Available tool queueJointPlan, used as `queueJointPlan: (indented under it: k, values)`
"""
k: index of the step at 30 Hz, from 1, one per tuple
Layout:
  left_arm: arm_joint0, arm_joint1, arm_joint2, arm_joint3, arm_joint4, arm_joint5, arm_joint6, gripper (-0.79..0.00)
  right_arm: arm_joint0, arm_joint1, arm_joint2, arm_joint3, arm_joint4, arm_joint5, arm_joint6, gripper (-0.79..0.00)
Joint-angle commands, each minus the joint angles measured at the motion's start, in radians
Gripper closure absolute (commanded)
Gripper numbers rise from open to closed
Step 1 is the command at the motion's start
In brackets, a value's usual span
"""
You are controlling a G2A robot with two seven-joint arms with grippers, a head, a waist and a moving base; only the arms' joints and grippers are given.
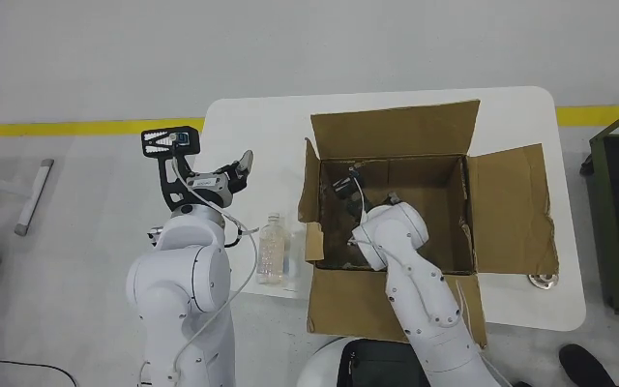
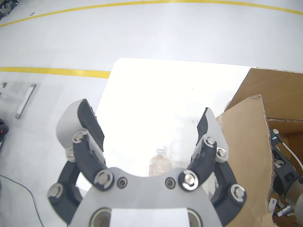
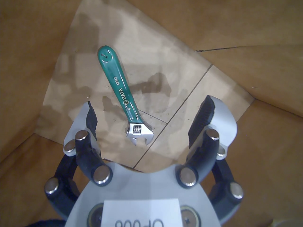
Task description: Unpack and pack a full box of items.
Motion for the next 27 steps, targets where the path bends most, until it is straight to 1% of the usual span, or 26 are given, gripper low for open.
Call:
queueJointPlan:
  k: [1, 2, 3, 4, 5, 7, 10, 14, 16, 18, 21, 27]
  values:
    - [0.000, 0.000, 0.000, 0.000, 0.000, 0.000, 0.000, -0.785, 0.017, 0.003, -0.002, 0.023, -0.019, -0.028, 0.007, -0.363]
    - [0.000, 0.000, 0.000, 0.000, 0.000, 0.000, 0.000, -0.785, 0.025, 0.003, -0.006, 0.032, -0.026, -0.041, 0.008, -0.305]
    - [0.000, 0.000, 0.000, 0.000, 0.000, 0.000, 0.000, -0.785, 0.030, 0.004, -0.011, 0.042, -0.031, -0.055, 0.014, -0.222]
    - [0.000, 0.000, 0.000, 0.000, 0.000, 0.000, 0.000, -0.785, 0.036, 0.004, -0.015, 0.050, -0.034, -0.066, 0.020, -0.194]
    - [0.000, 0.000, 0.000, 0.000, 0.000, 0.000, 0.000, -0.785, 0.040, 0.004, -0.020, 0.055, -0.040, -0.073, 0.023, -0.191]
    - [0.000, 0.000, 0.000, 0.000, 0.000, 0.000, 0.000, -0.785, 0.044, 0.005, -0.028, 0.070, -0.043, -0.088, 0.030, -0.228]
    - [0.000, 0.000, 0.000, 0.000, 0.000, 0.000, 0.000, -0.785, 0.047, 0.006, -0.036, 0.086, -0.051, -0.098, 0.039, -0.249]
    - [0.000, 0.000, 0.000, 0.000, 0.000, 0.000, 0.000, -0.785, 0.049, 0.006, -0.039, 0.101, -0.039, -0.108, 0.036, -0.252]
    - [0.000, 0.000, 0.000, 0.000, 0.000, 0.000, 0.000, -0.785, 0.052, 0.007, -0.040, 0.109, -0.038, -0.108, 0.034, -0.262]
    - [0.000, 0.000, 0.000, 0.000, 0.000, 0.000, 0.000, -0.785, 0.056, 0.007, -0.042, 0.118, -0.034, -0.110, 0.032, -0.289]
    - [0.000, 0.000, 0.000, 0.000, 0.000, 0.000, 0.000, -0.785, 0.060, 0.007, -0.045, 0.124, -0.027, -0.109, 0.029, -0.296]
    - [0.000, 0.000, 0.000, 0.000, 0.000, 0.000, 0.000, -0.785, 0.049, 0.007, -0.057, 0.081, -0.017, -0.114, 0.036, -0.317]
